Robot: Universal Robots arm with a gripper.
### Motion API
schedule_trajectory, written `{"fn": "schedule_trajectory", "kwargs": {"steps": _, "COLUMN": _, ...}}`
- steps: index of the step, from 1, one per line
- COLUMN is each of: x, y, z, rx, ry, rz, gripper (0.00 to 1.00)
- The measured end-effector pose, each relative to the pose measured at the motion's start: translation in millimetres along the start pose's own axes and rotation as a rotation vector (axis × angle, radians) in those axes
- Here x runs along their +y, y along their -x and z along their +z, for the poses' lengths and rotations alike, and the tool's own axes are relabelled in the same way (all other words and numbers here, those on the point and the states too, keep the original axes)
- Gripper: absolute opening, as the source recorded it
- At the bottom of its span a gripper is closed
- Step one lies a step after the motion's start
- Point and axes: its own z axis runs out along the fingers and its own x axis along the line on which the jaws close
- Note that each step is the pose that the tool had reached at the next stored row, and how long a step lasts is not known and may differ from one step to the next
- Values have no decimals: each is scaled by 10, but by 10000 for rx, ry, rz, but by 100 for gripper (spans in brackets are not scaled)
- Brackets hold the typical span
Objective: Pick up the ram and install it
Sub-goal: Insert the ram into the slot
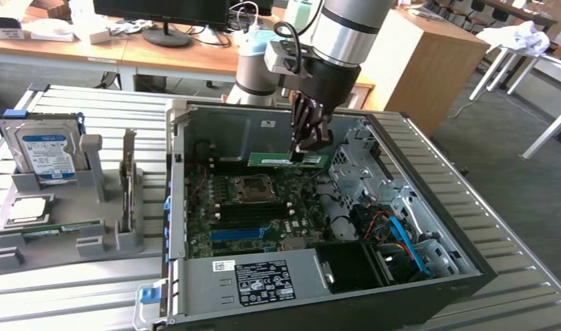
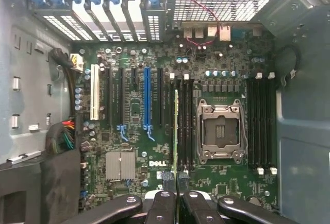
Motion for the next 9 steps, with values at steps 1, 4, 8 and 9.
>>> {"fn": "schedule_trajectory", "kwargs": {"steps": 1, "x": 0, "y": 6, "z": 7, "rx": 0, "ry": 0, "rz": 0, "gripper": 13}}
{"fn": "schedule_trajectory", "kwargs": {"steps": 4, "x": 1, "y": 23, "z": 28, "rx": -1, "ry": -1, "rz": 0, "gripper": 13}}
{"fn": "schedule_trajectory", "kwargs": {"steps": 8, "x": 0, "y": 60, "z": 54, "rx": -3, "ry": -1, "rz": 0, "gripper": 13}}
{"fn": "schedule_trajectory", "kwargs": {"steps": 9, "x": 0, "y": 72, "z": 60, "rx": -1, "ry": 0, "rz": 0, "gripper": 13}}
